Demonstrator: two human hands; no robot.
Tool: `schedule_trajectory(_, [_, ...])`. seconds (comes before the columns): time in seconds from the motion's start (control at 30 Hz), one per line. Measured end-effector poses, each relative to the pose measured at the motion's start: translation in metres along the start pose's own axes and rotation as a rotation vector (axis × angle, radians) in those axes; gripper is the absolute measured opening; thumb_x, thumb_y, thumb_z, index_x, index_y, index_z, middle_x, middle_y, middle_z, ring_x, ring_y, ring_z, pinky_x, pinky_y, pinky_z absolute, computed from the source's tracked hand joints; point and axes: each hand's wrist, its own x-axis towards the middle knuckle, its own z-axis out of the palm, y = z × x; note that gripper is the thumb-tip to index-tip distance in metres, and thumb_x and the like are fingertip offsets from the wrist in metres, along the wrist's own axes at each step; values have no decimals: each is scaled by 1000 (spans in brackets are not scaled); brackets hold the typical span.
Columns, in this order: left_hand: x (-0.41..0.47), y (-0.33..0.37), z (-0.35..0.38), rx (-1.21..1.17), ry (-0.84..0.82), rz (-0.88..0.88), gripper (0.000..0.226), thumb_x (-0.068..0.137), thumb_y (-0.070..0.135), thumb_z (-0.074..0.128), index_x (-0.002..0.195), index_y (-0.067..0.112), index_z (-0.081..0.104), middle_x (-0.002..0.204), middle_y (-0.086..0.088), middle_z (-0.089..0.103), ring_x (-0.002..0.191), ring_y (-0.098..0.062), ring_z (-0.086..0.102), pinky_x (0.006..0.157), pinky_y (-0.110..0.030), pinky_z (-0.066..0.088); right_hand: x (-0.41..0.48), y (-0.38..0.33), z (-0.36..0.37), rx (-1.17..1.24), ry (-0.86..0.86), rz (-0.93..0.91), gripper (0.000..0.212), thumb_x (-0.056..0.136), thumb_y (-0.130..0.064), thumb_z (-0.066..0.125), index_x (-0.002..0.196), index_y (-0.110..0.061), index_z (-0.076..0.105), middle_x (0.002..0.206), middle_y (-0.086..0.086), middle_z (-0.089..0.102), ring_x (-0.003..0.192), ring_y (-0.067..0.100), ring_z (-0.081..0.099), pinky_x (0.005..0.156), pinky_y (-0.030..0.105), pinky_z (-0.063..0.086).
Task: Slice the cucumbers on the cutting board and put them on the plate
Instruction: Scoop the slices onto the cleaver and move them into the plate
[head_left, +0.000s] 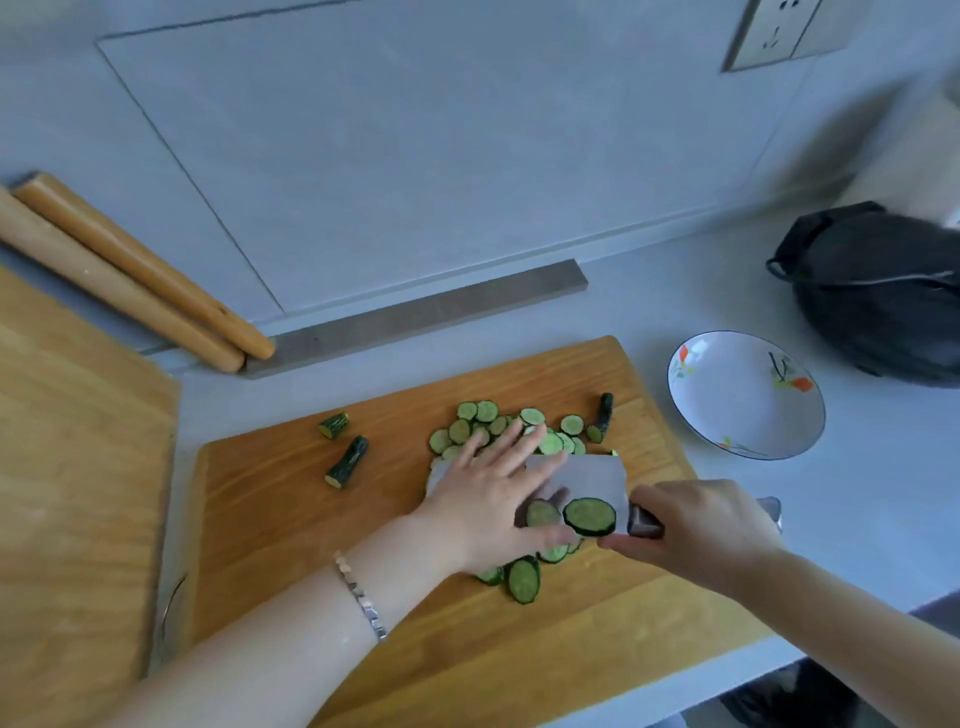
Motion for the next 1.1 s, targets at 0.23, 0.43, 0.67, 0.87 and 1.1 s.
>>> schedule_trajectory(0.23, [99,62,-2,11,-6,177,102,51,88,-18,142,44,-8,152,7,-21,137,-12,-24,110,-45,-16,-9,87,-2,29,262,-32,60,88,-72,20,56,-20,24,36,-4,38,28,17,38,41,16,3])
schedule_trajectory(0.43, [196,130,-12,-123,16,76,57,89,66,25,140,52,3,152,6,-23,135,-18,-30,107,-55,-15,-11,189,-7,-18,211,-51,57,82,-70,31,55,-21,26,37,-6,39,29,19,42,41,18,16])
schedule_trajectory(0.67, [289,153,-5,-261,-76,-120,46,95,56,20,139,54,7,152,8,-20,136,-15,-27,109,-53,-13,-23,267,4,-66,93,-58,55,73,-71,36,49,-21,33,44,-12,22,30,15,37,38,18,14])
schedule_trajectory(0.87, [322,138,0,-87,-91,-207,49,100,38,23,144,43,3,154,3,-17,139,-17,-20,109,-52,-9,-44,305,11,19,142,-58,75,89,-71,17,46,-17,48,38,-6,40,32,17,36,38,20,22])
schedule_trajectory(1.1, [270,124,-47,-354,560,-289,19,90,13,51,102,11,66,104,-7,65,96,-25,58,85,-29,41,-37,283,-1,166,-156,332,53,81,-68,46,63,-18,43,50,-4,41,48,15,40,45,23,26])
